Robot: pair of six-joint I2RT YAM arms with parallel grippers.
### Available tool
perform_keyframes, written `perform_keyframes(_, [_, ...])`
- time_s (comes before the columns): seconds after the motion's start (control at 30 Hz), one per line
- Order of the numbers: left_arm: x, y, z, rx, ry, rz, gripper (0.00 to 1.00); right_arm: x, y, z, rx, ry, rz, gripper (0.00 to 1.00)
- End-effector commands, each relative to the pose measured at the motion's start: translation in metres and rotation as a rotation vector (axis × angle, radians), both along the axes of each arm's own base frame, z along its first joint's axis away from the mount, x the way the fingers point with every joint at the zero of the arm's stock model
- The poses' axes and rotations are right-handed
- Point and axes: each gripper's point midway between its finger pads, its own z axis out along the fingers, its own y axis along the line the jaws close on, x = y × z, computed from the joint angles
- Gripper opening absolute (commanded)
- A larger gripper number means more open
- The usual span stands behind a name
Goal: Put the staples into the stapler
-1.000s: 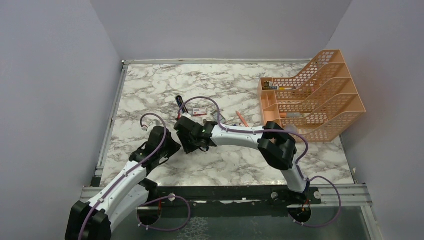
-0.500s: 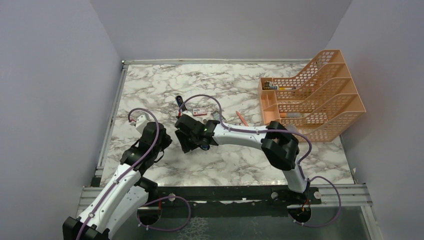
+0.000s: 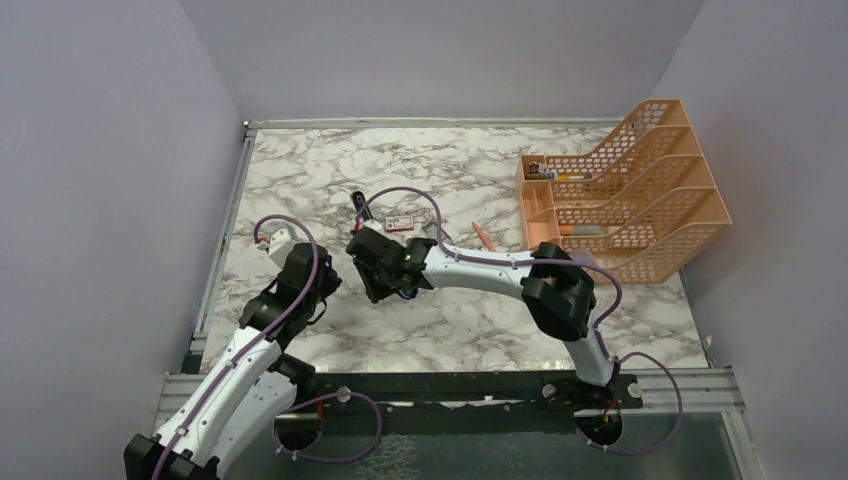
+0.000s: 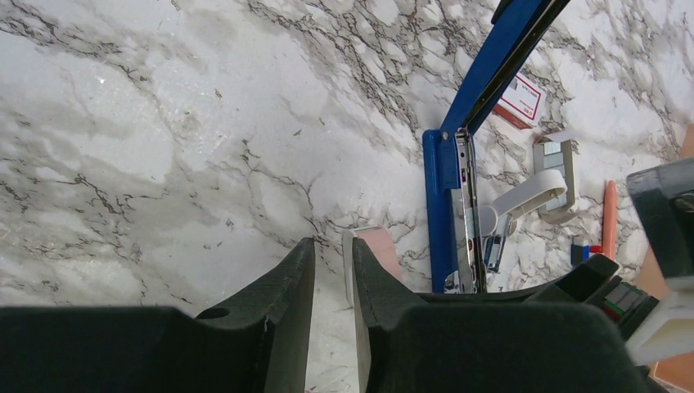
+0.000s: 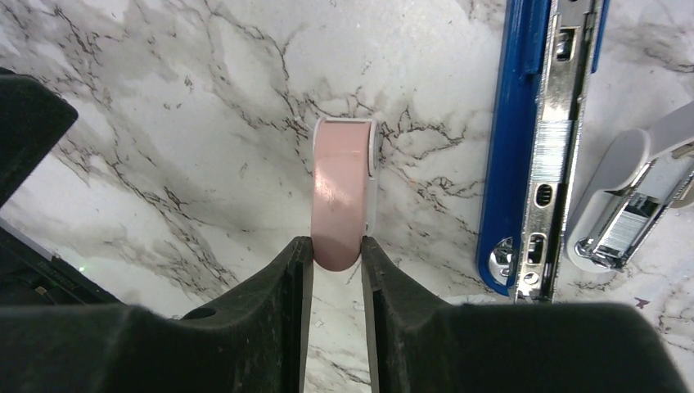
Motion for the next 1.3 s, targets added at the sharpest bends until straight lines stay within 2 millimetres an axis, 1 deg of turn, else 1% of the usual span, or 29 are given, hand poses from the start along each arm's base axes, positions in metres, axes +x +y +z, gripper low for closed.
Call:
perform_keyframes(0.0, [-0.002,0.004,-0.005,0.014,0.015,0.008,0.25,-0.001,-0.015,-0.030,-0.120,0.025,-0.026,0.31])
perform_keyframes(0.1, [-0.001,0.002,-0.006,0.010,0.017,0.004,0.25,-0.005,-0.014,-0.039,-0.138,0.055,-0.017,0.29])
perform_keyframes(0.23, [-0.001,0.001,-0.006,0.008,0.019,0.000,0.25,-0.006,-0.012,-0.045,-0.148,0.081,-0.008,0.26])
perform_keyframes(0.47, [-0.003,0.001,-0.009,0.004,0.024,-0.004,0.25,-0.014,-0.021,-0.072,-0.198,0.160,0.009,0.24])
perform_keyframes(0.53, [-0.003,0.000,-0.010,0.004,0.028,-0.006,0.25,-0.015,-0.023,-0.075,-0.205,0.167,0.009,0.23])
perform_keyframes(0.57, [-0.003,0.000,-0.011,0.004,0.031,-0.007,0.25,-0.013,-0.022,-0.074,-0.203,0.161,0.005,0.24])
perform_keyframes(0.63, [-0.003,0.000,-0.011,0.000,0.030,-0.006,0.25,-0.009,-0.019,-0.066,-0.183,0.142,0.000,0.24])
perform_keyframes(0.73, [-0.003,-0.002,-0.010,-0.005,0.027,-0.010,0.25,0.003,-0.007,-0.036,-0.106,0.084,-0.008,0.27])
perform_keyframes(0.87, [-0.001,-0.003,-0.004,-0.011,0.011,-0.015,0.27,0.025,0.006,0.019,0.040,-0.003,-0.045,0.33])
perform_keyframes(0.97, [-0.001,-0.004,0.000,-0.018,0.001,-0.020,0.29,0.038,0.005,0.058,0.145,-0.053,-0.063,0.39])
perform_keyframes(1.03, [0.000,-0.005,0.003,-0.023,-0.008,-0.023,0.31,0.044,-0.001,0.080,0.203,-0.086,-0.077,0.42])
perform_keyframes(1.1, [0.001,-0.007,0.005,-0.030,-0.017,-0.033,0.34,0.050,-0.015,0.091,0.226,-0.109,-0.103,0.47])
perform_keyframes(1.2, [0.004,-0.015,0.009,-0.054,-0.038,-0.068,0.42,0.061,-0.043,0.099,0.228,-0.133,-0.162,0.51])
perform_keyframes(1.27, [0.008,-0.024,0.014,-0.078,-0.059,-0.110,0.46,0.068,-0.064,0.096,0.218,-0.133,-0.196,0.53])
